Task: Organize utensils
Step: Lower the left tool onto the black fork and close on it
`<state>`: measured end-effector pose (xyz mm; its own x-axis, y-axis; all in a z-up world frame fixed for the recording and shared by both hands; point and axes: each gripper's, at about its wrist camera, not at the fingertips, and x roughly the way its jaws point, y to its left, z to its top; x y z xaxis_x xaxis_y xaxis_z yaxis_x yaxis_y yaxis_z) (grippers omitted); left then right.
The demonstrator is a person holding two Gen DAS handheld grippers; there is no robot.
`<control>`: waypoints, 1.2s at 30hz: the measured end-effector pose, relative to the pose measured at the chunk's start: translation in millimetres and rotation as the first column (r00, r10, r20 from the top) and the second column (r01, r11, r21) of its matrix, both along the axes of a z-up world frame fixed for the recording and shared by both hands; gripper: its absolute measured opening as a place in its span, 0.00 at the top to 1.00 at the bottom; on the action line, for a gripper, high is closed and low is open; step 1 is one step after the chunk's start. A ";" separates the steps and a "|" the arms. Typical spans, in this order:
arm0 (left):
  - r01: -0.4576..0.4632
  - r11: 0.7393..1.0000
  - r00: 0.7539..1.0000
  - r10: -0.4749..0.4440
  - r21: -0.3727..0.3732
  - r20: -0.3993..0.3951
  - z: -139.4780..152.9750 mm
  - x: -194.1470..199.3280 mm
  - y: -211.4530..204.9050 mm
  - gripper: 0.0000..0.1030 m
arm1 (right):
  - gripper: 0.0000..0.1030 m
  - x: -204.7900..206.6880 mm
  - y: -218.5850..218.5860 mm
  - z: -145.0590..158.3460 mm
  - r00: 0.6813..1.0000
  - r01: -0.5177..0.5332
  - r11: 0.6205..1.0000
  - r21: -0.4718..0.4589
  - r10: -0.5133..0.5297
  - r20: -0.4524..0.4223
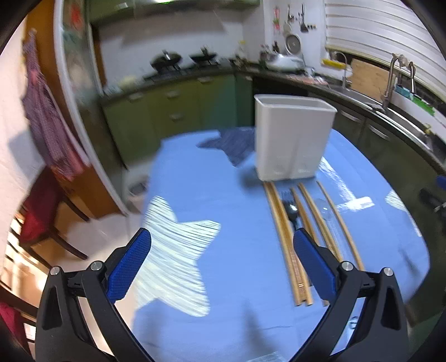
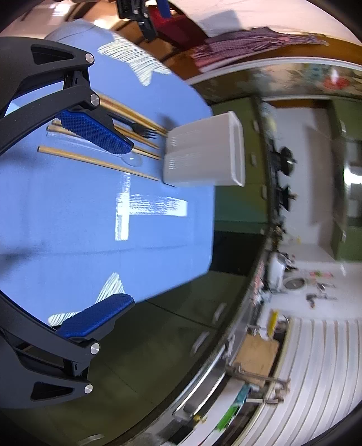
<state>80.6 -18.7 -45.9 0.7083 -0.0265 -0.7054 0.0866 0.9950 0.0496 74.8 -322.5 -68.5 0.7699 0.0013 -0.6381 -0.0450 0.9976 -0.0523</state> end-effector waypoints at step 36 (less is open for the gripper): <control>0.104 0.992 0.826 -0.124 -0.068 -0.550 -94.9 125.6 -110.5 0.90 | 0.04 105.1 -19.1 -41.8 0.881 -0.104 0.968 0.227 0.195 -0.432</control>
<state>206.2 -129.2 -140.8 0.1913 -0.1139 -0.9749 0.2025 0.9765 -0.0743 180.0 -341.6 -110.4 0.3828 0.2505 -0.8892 -0.1674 0.9654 0.1999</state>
